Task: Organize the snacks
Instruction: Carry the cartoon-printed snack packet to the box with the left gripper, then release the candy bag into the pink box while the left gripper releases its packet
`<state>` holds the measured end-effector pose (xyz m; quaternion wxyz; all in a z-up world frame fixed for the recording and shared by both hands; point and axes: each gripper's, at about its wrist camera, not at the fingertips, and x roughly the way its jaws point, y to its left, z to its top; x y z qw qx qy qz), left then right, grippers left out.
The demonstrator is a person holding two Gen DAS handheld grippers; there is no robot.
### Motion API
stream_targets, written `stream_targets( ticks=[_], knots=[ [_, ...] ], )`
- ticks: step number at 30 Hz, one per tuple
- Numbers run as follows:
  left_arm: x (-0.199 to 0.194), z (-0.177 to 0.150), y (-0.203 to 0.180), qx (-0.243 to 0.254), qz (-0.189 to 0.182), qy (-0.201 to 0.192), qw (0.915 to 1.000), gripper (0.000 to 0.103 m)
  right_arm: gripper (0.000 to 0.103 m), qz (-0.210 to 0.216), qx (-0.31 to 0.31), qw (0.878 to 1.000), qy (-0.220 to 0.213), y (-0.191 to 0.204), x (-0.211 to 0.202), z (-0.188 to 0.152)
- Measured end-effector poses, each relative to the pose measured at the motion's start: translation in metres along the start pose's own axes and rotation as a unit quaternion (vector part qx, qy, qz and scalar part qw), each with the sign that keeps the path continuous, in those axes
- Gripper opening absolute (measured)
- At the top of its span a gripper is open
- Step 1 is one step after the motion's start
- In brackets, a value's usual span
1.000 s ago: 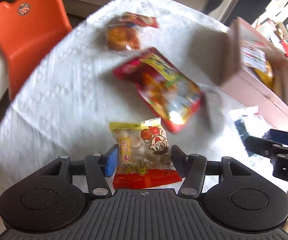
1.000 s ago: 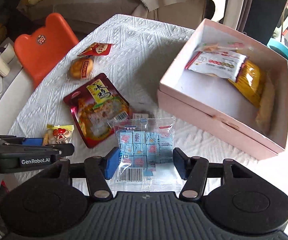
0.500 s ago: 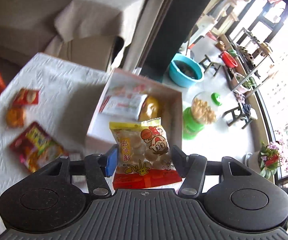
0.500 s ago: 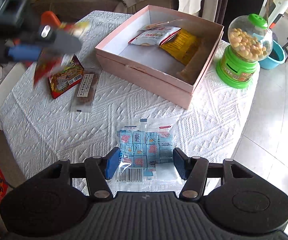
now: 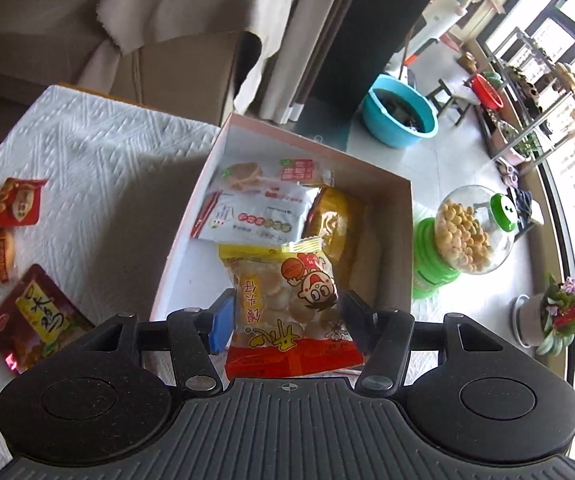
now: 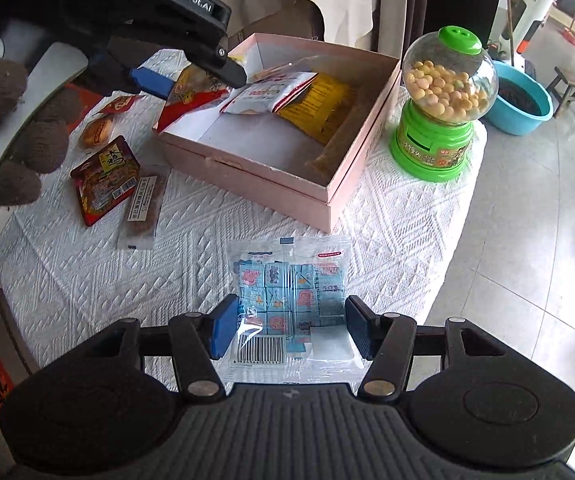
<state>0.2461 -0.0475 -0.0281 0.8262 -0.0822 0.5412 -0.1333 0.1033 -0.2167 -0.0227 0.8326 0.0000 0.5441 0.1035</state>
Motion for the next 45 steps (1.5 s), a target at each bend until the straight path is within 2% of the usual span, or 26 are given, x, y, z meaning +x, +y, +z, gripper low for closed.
stream_targets(
  ticks=[3,5,7,9,12,14,15,17,19,22,24,26,29,31,34,36,39,45],
  knots=[
    [0.002,0.006,0.005,-0.006,-0.012,-0.009,0.9999,0.063,0.058,-0.007,0.002,1.000,-0.022,0.000,-0.001,0.017],
    [0.009,0.012,0.009,-0.004,-0.006,-0.010,0.9999,0.063,0.058,-0.014,-0.003,0.999,-0.044,0.003,0.001,0.035],
    [0.017,0.020,0.012,0.000,-0.005,-0.005,1.0000,0.062,0.058,-0.029,-0.012,0.997,-0.070,0.007,0.008,0.052],
    [0.026,0.026,0.016,0.003,-0.018,0.006,0.9998,0.063,0.058,-0.040,-0.018,0.994,-0.096,0.012,0.023,0.069],
    [0.043,0.028,0.013,0.053,0.023,0.031,0.9978,0.061,0.060,-0.065,-0.037,0.993,-0.094,0.019,0.057,0.087],
    [0.048,0.027,0.027,0.019,-0.010,0.036,0.9991,0.061,0.060,-0.080,-0.048,0.991,-0.094,0.023,0.070,0.091],
    [0.048,0.027,0.032,0.010,-0.013,0.034,0.9993,0.059,0.060,-0.088,-0.048,0.990,-0.099,0.025,0.071,0.090],
    [0.047,0.027,0.047,-0.020,-0.053,0.028,0.9980,0.062,0.061,-0.082,-0.036,0.990,-0.105,0.027,0.069,0.086],
    [0.042,0.029,0.054,-0.016,-0.037,0.011,0.9991,0.058,0.065,-0.078,-0.019,0.991,-0.105,0.028,0.069,0.083],
    [0.020,0.025,0.070,-0.019,-0.066,-0.032,0.9972,0.056,0.068,-0.081,-0.009,0.992,-0.099,0.033,0.072,0.084],
    [0.003,0.018,0.086,-0.030,-0.049,-0.052,0.9970,0.056,0.069,-0.058,0.007,0.995,-0.080,0.035,0.077,0.087],
    [-0.009,0.008,0.113,-0.068,-0.028,-0.055,0.9958,0.056,0.069,-0.032,0.038,0.996,-0.074,0.033,0.082,0.090],
    [-0.022,-0.009,0.164,-0.148,-0.014,-0.052,0.9875,0.056,0.069,-0.013,0.065,0.996,-0.058,0.035,0.094,0.098],
    [-0.028,-0.021,0.189,-0.171,0.000,-0.045,0.9842,0.056,0.069,-0.011,0.071,0.996,-0.045,0.038,0.107,0.103],
    [-0.036,-0.036,0.219,-0.173,0.026,-0.033,0.9840,0.056,0.069,-0.016,0.080,0.996,-0.026,0.041,0.125,0.113],
    [-0.037,-0.043,0.232,-0.161,0.039,-0.025,0.9859,0.056,0.069,-0.044,0.081,0.995,-0.028,0.045,0.128,0.120],
    [-0.034,-0.045,0.249,-0.162,0.030,-0.018,0.9861,0.055,0.069,-0.077,0.069,0.994,-0.042,0.056,0.117,0.128],
    [-0.032,-0.021,0.265,-0.167,0.026,-0.047,0.9846,0.056,0.069,-0.079,0.006,0.993,-0.089,0.106,0.086,0.129]
  ],
)
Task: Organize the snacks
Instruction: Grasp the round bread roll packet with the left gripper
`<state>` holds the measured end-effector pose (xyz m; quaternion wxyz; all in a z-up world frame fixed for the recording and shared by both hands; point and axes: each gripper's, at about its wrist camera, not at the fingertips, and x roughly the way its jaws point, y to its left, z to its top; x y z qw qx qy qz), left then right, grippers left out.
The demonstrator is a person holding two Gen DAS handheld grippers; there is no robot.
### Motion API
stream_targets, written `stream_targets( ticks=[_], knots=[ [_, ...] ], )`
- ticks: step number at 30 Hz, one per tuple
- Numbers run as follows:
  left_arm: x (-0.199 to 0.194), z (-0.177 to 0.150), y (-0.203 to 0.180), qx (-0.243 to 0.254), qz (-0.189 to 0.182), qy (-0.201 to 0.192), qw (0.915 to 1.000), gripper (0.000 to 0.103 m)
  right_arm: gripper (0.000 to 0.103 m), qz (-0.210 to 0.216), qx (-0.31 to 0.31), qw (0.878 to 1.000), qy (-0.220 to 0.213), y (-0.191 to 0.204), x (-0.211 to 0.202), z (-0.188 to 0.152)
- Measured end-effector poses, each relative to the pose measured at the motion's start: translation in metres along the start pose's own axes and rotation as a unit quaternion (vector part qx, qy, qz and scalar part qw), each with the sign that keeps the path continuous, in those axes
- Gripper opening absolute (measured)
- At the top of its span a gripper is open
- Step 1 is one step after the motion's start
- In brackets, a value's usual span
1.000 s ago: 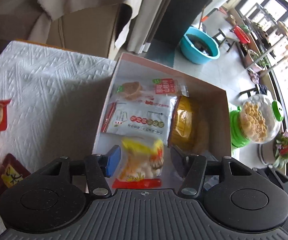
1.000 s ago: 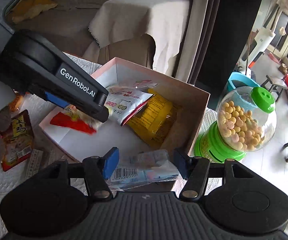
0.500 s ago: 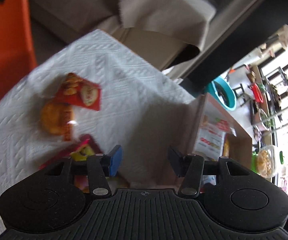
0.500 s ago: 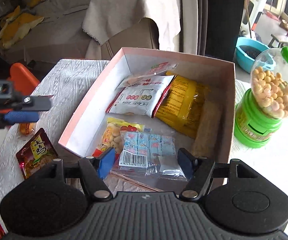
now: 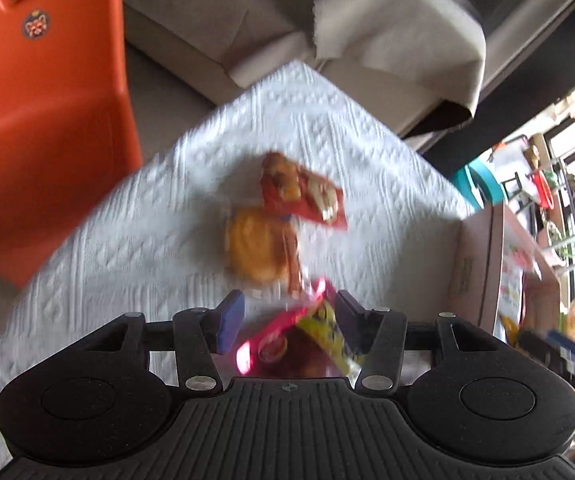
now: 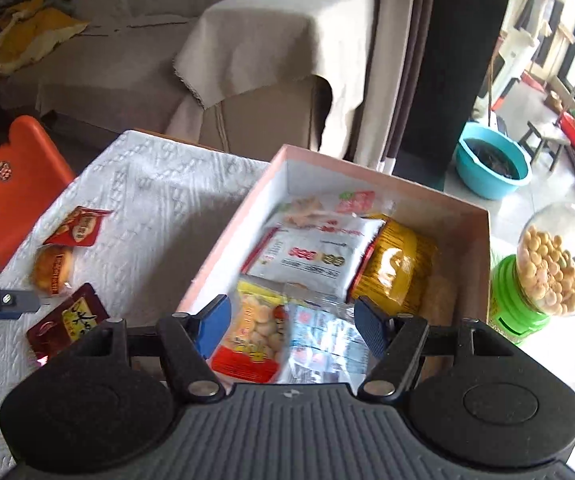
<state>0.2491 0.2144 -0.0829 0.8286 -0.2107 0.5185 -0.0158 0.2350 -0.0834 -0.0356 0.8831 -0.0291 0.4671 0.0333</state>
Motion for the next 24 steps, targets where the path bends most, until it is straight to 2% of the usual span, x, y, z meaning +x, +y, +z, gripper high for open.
stream_targets(
  ticks=[4,7,8,9,14,15,16,19,24],
  knots=[
    [0.017,0.026,-0.002,0.006,0.028,-0.010,0.9995,0.056,0.069,0.030,-0.021,0.999,-0.003,0.036,-0.016,-0.001],
    [0.043,0.036,-0.010,0.050,0.077,0.026,0.9955,0.056,0.069,0.063,-0.027,0.998,0.018,0.059,-0.019,-0.005],
    [0.050,0.036,-0.011,0.065,0.083,0.034,0.9938,0.066,0.069,0.071,-0.030,0.997,0.025,0.067,-0.020,-0.007],
    [0.055,0.035,-0.011,0.070,0.078,0.035,0.9939,0.070,0.069,0.078,-0.032,0.996,0.030,0.075,-0.019,-0.010],
    [0.061,0.030,-0.013,0.102,0.073,0.042,0.9912,0.071,0.069,0.091,-0.074,0.991,0.059,0.106,-0.011,-0.026],
    [0.060,0.029,-0.012,0.107,0.070,0.042,0.9910,0.069,0.069,0.089,-0.081,0.991,0.064,0.110,-0.010,-0.029],
    [0.056,0.028,-0.010,0.109,0.064,0.042,0.9911,0.064,0.069,0.087,-0.085,0.990,0.069,0.112,-0.008,-0.032],
    [0.043,0.020,0.006,0.093,0.041,0.050,0.9935,0.060,0.069,0.081,-0.088,0.989,0.082,0.116,-0.004,-0.036],
    [0.016,-0.009,0.035,0.062,0.038,0.057,0.9958,0.060,0.069,0.068,-0.095,0.988,0.105,0.119,0.006,-0.039]
  ],
)
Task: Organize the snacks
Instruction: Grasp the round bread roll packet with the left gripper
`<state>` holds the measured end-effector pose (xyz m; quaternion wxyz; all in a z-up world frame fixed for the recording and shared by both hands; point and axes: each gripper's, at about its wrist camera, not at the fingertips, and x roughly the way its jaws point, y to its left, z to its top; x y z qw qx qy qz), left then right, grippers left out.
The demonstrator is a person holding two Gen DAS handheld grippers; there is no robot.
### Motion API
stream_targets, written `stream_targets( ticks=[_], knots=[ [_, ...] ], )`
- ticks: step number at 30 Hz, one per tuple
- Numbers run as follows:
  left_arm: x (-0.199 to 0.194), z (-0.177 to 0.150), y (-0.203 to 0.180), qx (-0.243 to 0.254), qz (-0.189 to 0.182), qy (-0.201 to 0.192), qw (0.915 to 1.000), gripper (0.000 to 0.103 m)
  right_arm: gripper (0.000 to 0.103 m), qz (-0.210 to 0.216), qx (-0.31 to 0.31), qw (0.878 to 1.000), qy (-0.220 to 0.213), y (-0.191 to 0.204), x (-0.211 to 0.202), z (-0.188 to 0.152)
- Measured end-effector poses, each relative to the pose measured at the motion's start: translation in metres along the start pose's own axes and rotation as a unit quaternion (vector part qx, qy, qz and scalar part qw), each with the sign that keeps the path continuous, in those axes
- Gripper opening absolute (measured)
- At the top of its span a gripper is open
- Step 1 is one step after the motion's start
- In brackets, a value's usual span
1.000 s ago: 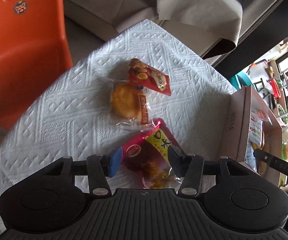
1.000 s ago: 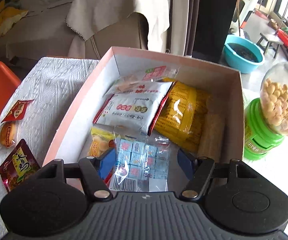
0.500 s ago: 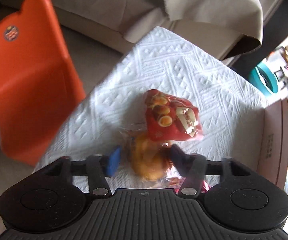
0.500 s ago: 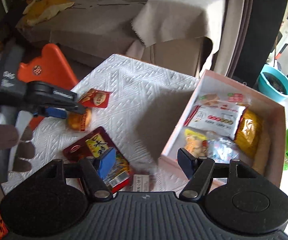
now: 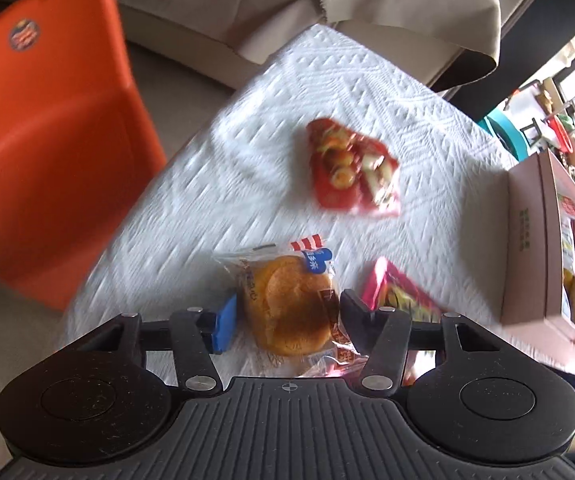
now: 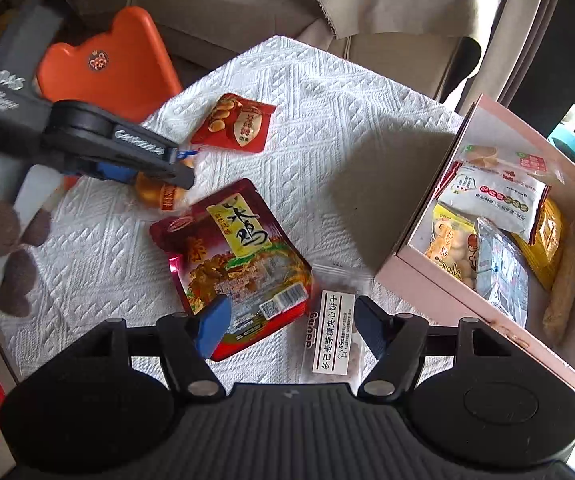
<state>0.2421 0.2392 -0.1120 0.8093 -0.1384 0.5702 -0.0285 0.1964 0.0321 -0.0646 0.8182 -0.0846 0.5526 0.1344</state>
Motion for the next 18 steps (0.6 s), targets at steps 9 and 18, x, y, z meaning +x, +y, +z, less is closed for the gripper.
stream_targets(
  ticks=[9,18],
  knots=[
    [-0.028,-0.069,0.019,-0.062,-0.024,0.036,0.9972,0.060,0.069,-0.036,0.052,0.997,0.046,-0.011,0.043,-0.010],
    [-0.029,-0.110,-0.016,-0.060,-0.059,0.052,0.9951,0.059,0.066,-0.022,0.058,0.998,0.032,-0.012,0.053,-0.023]
  ],
)
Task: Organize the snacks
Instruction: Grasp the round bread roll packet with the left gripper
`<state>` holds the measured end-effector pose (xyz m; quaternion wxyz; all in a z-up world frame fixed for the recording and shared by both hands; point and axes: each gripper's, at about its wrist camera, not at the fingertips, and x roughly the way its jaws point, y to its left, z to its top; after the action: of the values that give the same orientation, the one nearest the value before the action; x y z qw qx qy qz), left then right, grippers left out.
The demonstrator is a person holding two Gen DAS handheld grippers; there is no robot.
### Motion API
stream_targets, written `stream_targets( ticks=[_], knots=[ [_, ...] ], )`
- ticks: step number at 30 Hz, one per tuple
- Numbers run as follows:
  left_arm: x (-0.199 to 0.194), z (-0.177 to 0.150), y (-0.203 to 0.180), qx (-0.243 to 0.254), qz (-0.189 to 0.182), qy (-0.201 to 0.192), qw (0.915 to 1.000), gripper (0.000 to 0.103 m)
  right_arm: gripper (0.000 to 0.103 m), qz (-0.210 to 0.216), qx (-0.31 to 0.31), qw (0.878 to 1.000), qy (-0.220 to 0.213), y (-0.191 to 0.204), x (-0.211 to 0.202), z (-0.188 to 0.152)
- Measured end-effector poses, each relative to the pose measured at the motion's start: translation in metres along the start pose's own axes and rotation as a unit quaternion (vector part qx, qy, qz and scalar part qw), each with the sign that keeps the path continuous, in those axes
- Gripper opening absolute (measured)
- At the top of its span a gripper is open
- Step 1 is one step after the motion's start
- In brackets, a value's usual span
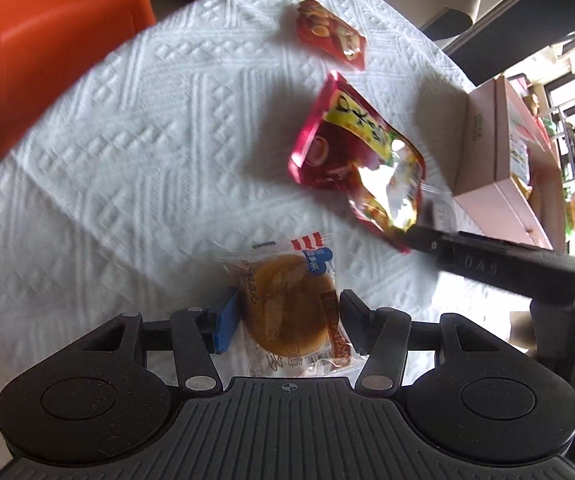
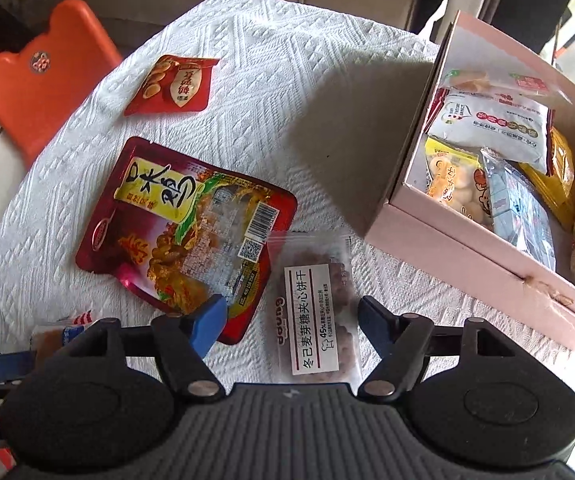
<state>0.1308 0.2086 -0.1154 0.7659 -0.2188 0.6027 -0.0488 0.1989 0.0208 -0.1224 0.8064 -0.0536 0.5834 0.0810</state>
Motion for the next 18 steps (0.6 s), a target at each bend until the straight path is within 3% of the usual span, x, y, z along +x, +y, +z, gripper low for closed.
stream_targets(
  ticks=[2,3,10,18],
  knots=[
    [0.003,-0.007,-0.009,-0.001,-0.004,0.002,1.0000,0.059,0.044,-0.002,-0.023,1.000,-0.006,0.000,-0.005,-0.010],
    [0.005,-0.011,-0.015,0.003,-0.005,0.003,1.0000,0.059,0.042,-0.001,-0.032,1.000,-0.001,-0.003,-0.009,-0.018],
    [0.020,-0.036,-0.063,0.026,-0.004,-0.003,0.9997,0.059,0.041,0.011,-0.029,1.000,-0.002,-0.039,-0.028,-0.068],
    [0.040,-0.069,-0.132,0.051,0.013,0.011,0.9985,0.059,0.041,-0.017,-0.008,1.000,0.002,-0.102,-0.052,-0.115]
  ],
)
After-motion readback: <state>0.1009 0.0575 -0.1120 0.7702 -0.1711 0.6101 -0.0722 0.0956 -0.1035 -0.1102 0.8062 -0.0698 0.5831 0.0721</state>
